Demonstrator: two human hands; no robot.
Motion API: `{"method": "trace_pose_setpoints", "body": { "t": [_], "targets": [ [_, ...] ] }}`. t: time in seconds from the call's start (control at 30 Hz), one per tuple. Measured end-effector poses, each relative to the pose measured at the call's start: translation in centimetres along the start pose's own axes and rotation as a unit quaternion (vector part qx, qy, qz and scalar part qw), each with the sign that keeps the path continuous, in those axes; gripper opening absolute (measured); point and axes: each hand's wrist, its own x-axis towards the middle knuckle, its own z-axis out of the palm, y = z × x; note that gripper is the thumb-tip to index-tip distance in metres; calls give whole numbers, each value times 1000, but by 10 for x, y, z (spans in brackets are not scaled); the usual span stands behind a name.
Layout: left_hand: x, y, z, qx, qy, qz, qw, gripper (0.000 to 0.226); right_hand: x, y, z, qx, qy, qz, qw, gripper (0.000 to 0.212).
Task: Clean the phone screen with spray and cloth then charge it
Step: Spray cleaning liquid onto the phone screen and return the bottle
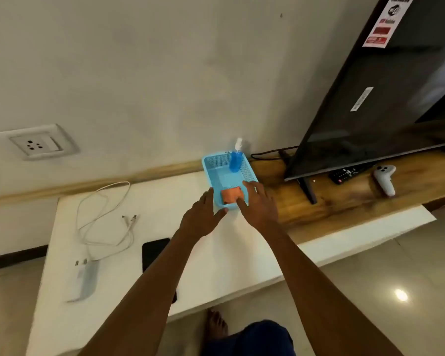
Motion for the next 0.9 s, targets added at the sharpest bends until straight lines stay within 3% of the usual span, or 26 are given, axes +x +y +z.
{"method": "trace_pose_setpoints", "body": {
  "t": [0.2,0.3,0.5,0.7,0.77,0.9],
  "targets": [
    [29,-9,2,116,8,20,993,79,67,11,10,-15,-22,40,999,62],
    [36,-17,5,142,-3,22,990,87,100,10,10,33,0,38,999,52],
    [43,-27,14,141,-2,13,990,92,135,-8,22,75,45,59,994,60],
    [47,-28,17,143,-19,-13,990,94,145,-11,22,151,77,90,981,50],
    [45,-27,15,152,-11,-9,988,93,139,-12,16,251,69,95,961,46],
    [30,-22,4,133,68,26,988,88,108,-19,-7,510,48,104,853,46]
  ]
}}
